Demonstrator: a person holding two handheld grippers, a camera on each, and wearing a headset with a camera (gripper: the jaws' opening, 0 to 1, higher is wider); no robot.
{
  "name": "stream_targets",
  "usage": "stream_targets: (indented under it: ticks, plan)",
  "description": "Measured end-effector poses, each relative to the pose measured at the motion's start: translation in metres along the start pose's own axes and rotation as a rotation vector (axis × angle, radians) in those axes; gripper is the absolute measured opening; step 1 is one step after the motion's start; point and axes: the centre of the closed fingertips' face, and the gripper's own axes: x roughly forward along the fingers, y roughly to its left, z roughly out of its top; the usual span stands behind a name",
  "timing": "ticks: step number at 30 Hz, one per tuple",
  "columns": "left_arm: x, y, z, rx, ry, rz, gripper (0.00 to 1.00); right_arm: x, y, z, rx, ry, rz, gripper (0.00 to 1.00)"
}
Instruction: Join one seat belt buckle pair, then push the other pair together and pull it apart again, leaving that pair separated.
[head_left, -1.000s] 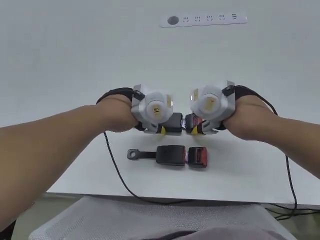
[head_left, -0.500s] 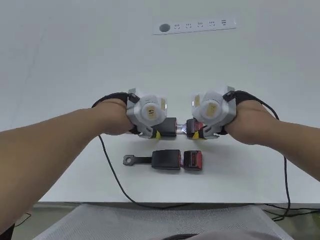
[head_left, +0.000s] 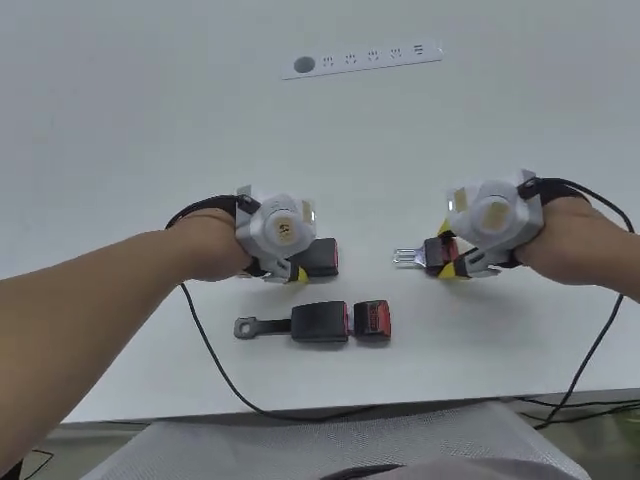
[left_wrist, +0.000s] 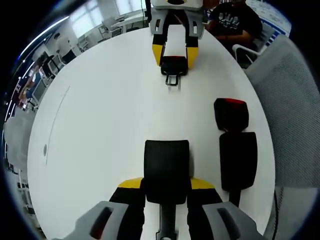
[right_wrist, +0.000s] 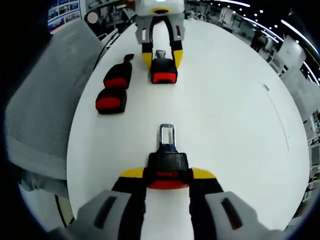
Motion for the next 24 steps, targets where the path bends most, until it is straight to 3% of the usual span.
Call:
stream_targets:
  ticks: [5, 11, 18, 21, 24]
  plan:
    - [0.000, -0.001, 0.001, 0.000, 0.001, 0.005, 0.33, -0.016, -0.001, -0.037, -0.021, 0.059, -0.016, 0.33]
    - [0.000, -0.002, 0.001, 0.003, 0.004, 0.007, 0.33, -0.027, -0.004, -0.062, -0.006, 0.103, -0.036, 0.34]
    - [0.000, -0.002, 0.002, -0.020, 0.020, 0.013, 0.33, -0.027, -0.003, -0.064, 0.018, 0.131, -0.046, 0.36]
    - [-0.001, -0.002, 0.002, -0.021, 0.016, 0.028, 0.33, -0.030, -0.008, -0.062, 0.018, 0.142, -0.095, 0.45]
    - [-0.005, -0.003, -0.002, 0.026, 0.046, 0.060, 0.33, -0.036, -0.004, -0.058, 0.057, 0.123, -0.110, 0.48]
